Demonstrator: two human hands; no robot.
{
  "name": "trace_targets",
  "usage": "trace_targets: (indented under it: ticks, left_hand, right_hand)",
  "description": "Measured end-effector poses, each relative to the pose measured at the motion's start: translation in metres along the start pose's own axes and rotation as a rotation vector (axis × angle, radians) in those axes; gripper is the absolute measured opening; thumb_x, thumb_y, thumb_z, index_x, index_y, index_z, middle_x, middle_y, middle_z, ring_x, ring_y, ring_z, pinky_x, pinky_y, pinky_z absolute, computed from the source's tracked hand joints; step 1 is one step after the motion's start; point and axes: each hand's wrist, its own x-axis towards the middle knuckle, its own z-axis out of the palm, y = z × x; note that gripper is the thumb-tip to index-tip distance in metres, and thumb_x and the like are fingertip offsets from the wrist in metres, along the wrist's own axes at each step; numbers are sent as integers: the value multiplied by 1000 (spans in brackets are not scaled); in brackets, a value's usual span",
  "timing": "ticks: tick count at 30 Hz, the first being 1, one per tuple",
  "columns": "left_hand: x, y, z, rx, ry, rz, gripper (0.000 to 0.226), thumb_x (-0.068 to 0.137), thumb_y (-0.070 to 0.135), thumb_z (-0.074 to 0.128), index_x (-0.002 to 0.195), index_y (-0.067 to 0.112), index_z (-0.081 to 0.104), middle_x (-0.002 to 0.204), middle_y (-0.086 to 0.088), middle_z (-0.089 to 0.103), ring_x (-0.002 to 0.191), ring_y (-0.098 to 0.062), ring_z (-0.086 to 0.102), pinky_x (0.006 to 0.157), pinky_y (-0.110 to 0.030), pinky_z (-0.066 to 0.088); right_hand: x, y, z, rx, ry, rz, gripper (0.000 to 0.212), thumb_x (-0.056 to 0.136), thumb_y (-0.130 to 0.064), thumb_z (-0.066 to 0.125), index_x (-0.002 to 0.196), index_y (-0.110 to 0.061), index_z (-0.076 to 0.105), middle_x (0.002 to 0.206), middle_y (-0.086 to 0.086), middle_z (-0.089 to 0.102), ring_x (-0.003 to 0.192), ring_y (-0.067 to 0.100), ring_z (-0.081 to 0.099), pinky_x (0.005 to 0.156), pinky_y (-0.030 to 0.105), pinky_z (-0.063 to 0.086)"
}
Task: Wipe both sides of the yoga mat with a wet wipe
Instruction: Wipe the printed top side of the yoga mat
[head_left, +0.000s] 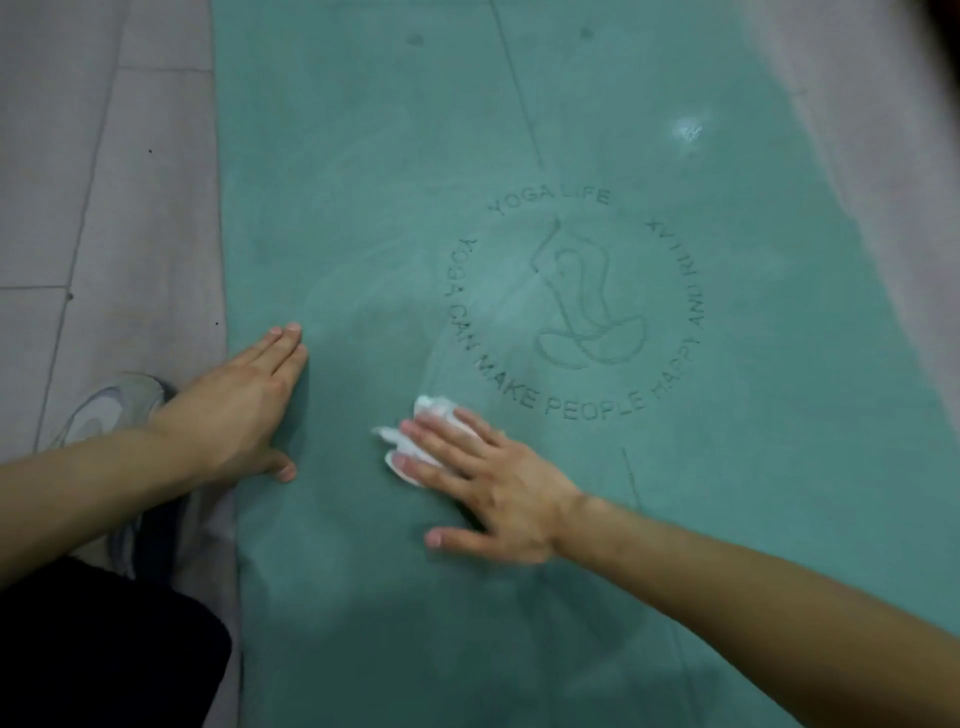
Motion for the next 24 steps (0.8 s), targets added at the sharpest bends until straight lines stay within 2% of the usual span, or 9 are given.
trace_targets:
  ticks: [2, 7, 9, 11, 14, 17, 19, 22, 24]
  left_hand:
    - [1, 1, 0, 0, 0, -9, 156, 53, 67, 94, 165, 1, 7, 174, -16, -4, 162, -27, 3, 128, -29, 3]
    - [4, 5, 0, 30, -8, -22, 156, 53, 65, 94, 164, -3, 8, 173, -21, -1, 162, -31, 7, 125, -29, 1]
    - [5, 7, 0, 44, -7, -26, 156, 53, 64, 94, 163, -4, 8, 172, -23, -1, 161, -33, 8, 126, -30, 2]
    - [5, 7, 0, 49, -11, -29, 156, 54, 64, 94, 163, -4, 6, 172, -23, -3, 161, -33, 6, 126, -31, 1]
    - [6, 3, 3, 61, -5, -40, 156, 50, 62, 96, 163, -5, 11, 172, -24, 0, 161, -33, 7, 126, -31, 1]
    - [8, 3, 7, 99, -20, -58, 158, 41, 59, 100, 160, -8, 21, 170, -27, 8, 159, -36, 16, 125, -33, 6]
    - [9, 5, 7, 128, -49, -80, 159, 40, 61, 99, 160, -9, 20, 169, -28, 9, 159, -37, 18, 127, -30, 0]
    - [12, -1, 13, 188, -88, -95, 164, 19, 62, 100, 151, -14, 39, 162, -33, 29, 149, -42, 38, 124, -22, -12]
    - [13, -6, 18, 189, -77, -86, 165, 18, 62, 100, 151, -14, 39, 162, -32, 30, 149, -41, 38, 124, -23, -10]
  right_hand:
    - [-17, 27, -7, -55, -24, -60, 79, 108, -64, 32, 169, -26, -2, 177, 1, -8, 162, 21, -13, 132, 49, 4]
    - [5, 176, -54, -2, 85, 691, 81, 103, -75, 8, 168, -28, -8, 176, 0, -11, 160, 13, -17, 132, 46, -2]
    - [21, 182, -51, 61, 139, 846, 87, 101, -78, 6, 168, -24, -6, 176, 3, -11, 160, 16, -19, 131, 45, -7]
    - [34, 140, -38, 35, 178, 733, 88, 102, -77, 13, 169, -21, -3, 175, 5, -14, 161, 22, -19, 131, 51, -4]
    - [23, 54, -18, -25, 50, 168, 84, 105, -70, 27, 169, -22, 0, 176, 5, -13, 162, 26, -15, 131, 54, 2]
    - [9, 66, -24, -65, -54, -146, 79, 108, -65, 32, 169, -25, 2, 177, 2, -5, 162, 21, -12, 132, 48, 2]
    - [22, 120, -41, -93, -6, 23, 76, 109, -64, 27, 169, -26, -2, 177, 1, -6, 162, 19, -12, 132, 48, 4]
    - [47, 201, -70, -19, 87, 534, 77, 106, -71, 10, 168, -29, -5, 176, 1, -9, 161, 15, -15, 132, 46, -2]
    - [60, 205, -70, 44, 139, 724, 85, 101, -76, 4, 169, -25, -4, 176, 4, -11, 161, 17, -16, 131, 46, -5]
